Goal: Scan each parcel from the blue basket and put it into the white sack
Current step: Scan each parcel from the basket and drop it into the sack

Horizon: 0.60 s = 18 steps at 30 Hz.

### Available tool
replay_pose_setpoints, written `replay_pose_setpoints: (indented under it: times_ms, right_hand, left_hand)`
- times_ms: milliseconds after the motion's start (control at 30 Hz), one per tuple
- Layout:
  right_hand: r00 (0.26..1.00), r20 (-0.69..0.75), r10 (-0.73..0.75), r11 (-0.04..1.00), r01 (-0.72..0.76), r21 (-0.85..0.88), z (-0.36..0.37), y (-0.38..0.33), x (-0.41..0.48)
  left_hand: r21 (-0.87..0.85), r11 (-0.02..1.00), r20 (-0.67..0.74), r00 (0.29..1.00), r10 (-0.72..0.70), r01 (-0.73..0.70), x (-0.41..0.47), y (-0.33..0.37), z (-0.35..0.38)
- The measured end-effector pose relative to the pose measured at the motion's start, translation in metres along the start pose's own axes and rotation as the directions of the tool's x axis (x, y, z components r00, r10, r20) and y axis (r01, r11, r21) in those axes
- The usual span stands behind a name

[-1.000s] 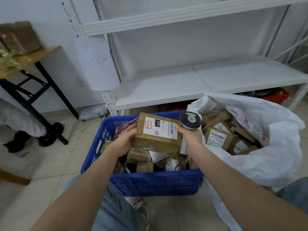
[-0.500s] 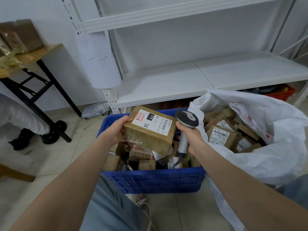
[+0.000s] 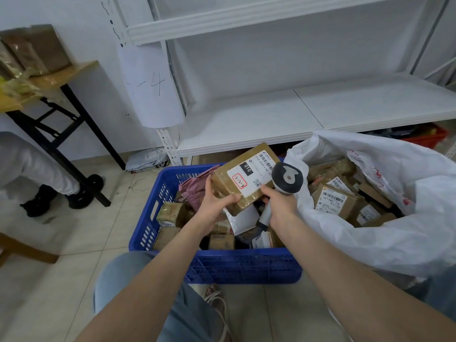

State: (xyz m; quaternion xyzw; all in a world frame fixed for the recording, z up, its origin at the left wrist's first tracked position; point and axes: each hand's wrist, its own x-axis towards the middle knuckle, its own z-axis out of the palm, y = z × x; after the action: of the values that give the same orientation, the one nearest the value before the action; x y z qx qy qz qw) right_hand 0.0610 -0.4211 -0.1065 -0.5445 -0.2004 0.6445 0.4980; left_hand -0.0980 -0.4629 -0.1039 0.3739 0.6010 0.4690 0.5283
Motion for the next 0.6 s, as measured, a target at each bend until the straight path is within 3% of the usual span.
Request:
replay_pose_setpoints:
  times_ms: [167,367,467,600]
  right_hand:
    - [0.999,0.009,-0.044,0.983,0.044,-0.178,-0.006,-0.006,0.002]
    - [0.981,0.138,-0.138,0.909,0.18,-0.375,-0.007,-0.013,-0.009]
    - [0.972,0.188,-0.14,0.884,0.209,-0.418,-0.008,-0.017,-0.015]
    - [0.968,0.16,-0.196,0.864,0.247,-0.438,-0.013,-0.018,-0.027]
  left_hand:
    - [0.032,0.99,-0.072,0.989,-0.133,0.136,0.003,0.01,-0.01]
    - [0.085,0.951,0.037,0.953,-0.302,0.298,0.01,0.008,-0.029]
    - [0.068,0.95,0.093,0.947,-0.309,0.303,0.011,0.005,-0.032]
    - [-0.048,0.966,-0.018,0.967,-0.255,0.253,0.015,-0.008,-0.03]
